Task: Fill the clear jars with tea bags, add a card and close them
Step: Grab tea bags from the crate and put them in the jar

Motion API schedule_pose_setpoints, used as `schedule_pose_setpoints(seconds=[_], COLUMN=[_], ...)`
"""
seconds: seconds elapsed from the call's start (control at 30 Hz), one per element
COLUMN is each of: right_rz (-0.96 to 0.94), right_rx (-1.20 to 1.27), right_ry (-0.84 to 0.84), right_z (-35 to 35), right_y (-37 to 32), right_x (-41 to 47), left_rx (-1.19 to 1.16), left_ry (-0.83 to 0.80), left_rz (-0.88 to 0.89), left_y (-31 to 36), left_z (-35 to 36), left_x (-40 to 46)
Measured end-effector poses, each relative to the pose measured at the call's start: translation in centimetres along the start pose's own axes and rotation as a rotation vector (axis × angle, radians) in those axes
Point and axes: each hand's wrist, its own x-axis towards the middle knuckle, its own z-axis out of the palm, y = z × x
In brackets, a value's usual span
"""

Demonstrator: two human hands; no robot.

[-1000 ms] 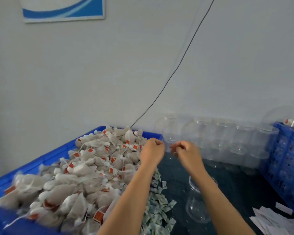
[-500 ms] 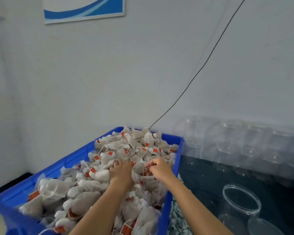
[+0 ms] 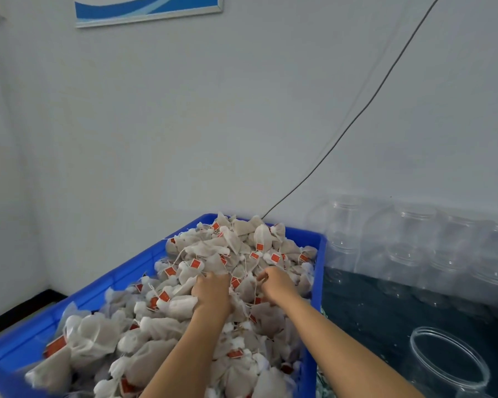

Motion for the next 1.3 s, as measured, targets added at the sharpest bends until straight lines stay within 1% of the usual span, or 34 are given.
schedule_pose_setpoints(seconds=[0.13,0.23,0.33,0.43,0.5,0.57,0.63,0.67,0.7,0.73,0.8,0.83,0.87,0.9,0.93,1.0,1.07,1.13,1.17,1.2,1.23,1.27,1.3], right_rz=[-0.042,-0.047,-0.059,-0.108,-0.170,-0.229,-0.277,-0.298,-0.317,-0.337,-0.388,-0.414,-0.431,-0.433,-0.414,-0.348,-0.325,-0.371,-0.373,-0.360,-0.343,-0.320,-0.288], right_rx=[-0.010,-0.012,-0.036,0.039,0.127,0.169,0.149,0.161,0.184,0.176,0.019,-0.065,-0.100,-0.066,0.040,0.334,0.504,0.544,0.555,0.562,0.551,0.520,0.494], right_ry=[0.128,0.121,0.086,-0.034,-0.128,-0.161,-0.158,-0.180,-0.240,-0.334,-0.531,-0.585,-0.595,-0.578,-0.541,-0.427,-0.371,-0.407,-0.407,-0.371,-0.293,-0.188,-0.097], right_z=[-0.2,-0.7,-0.6,-0.4,-0.2,0.0,0.0,0.0,-0.1,-0.2,0.2,0.4,0.7,0.8,0.8,0.1,-0.6,-0.9,-0.8,-0.5,-0.2,-0.1,-0.1], right_y=[0.5,1.2,1.6,1.3,0.9,0.4,0.0,-0.3,-0.7,-1.2,-1.9,-2.2,-2.4,-2.5,-2.6,-2.7,-2.3,-2.1,-2.0,-1.9,-1.8,-1.8,-1.7], right_x=[0.3,0.4,0.6,0.5,0.1,-0.5,-0.7,-0.8,-0.9,-1.0,-1.2,-1.3,-1.4,-1.6,-1.6,-1.6,-1.4,-1.6,-1.8,-1.8,-1.9,-1.8,-1.6], left_rx=[-0.203,-0.359,-0.439,-0.547,-0.671,-0.809,-0.855,-0.885,-0.930,-0.978,-1.030,-1.040,-1.055,-1.075,-1.091,-1.081,-1.041,-1.028,-1.065,-1.153,-1.271,-1.329,-1.286], left_ry=[0.040,0.067,0.093,0.154,0.208,0.266,0.338,0.371,0.399,0.422,0.432,0.415,0.390,0.360,0.334,0.293,0.249,0.166,0.121,0.074,0.033,0.024,0.055], left_rz=[-0.001,0.014,0.005,-0.016,-0.027,-0.045,-0.074,-0.087,-0.103,-0.120,-0.154,-0.167,-0.178,-0.189,-0.194,-0.190,-0.171,-0.143,-0.126,-0.115,-0.111,-0.093,-0.065], left_y=[-1.0,-1.7,-2.0,-2.1,-2.2,-2.3,-2.4,-2.5,-2.5,-2.6,-2.7,-2.7,-2.7,-2.7,-2.6,-2.5,-2.2,-1.9,-1.7,-1.5,-1.4,-1.4,-1.5], left_z=[-0.4,-0.4,-0.3,-0.3,-0.5,-0.8,-1.0,-1.1,-1.3,-1.4,-1.6,-1.5,-1.4,-1.3,-1.3,-1.3,-1.5,-1.7,-1.8,-2.0,-2.1,-2.1,-1.9], left_x=[0.0,-0.2,-0.2,-0.2,-0.2,-0.1,0.2,0.3,0.3,0.4,0.4,0.5,0.5,0.6,0.6,0.5,0.4,0.2,0.1,-0.1,-0.3,-0.6,-0.7])
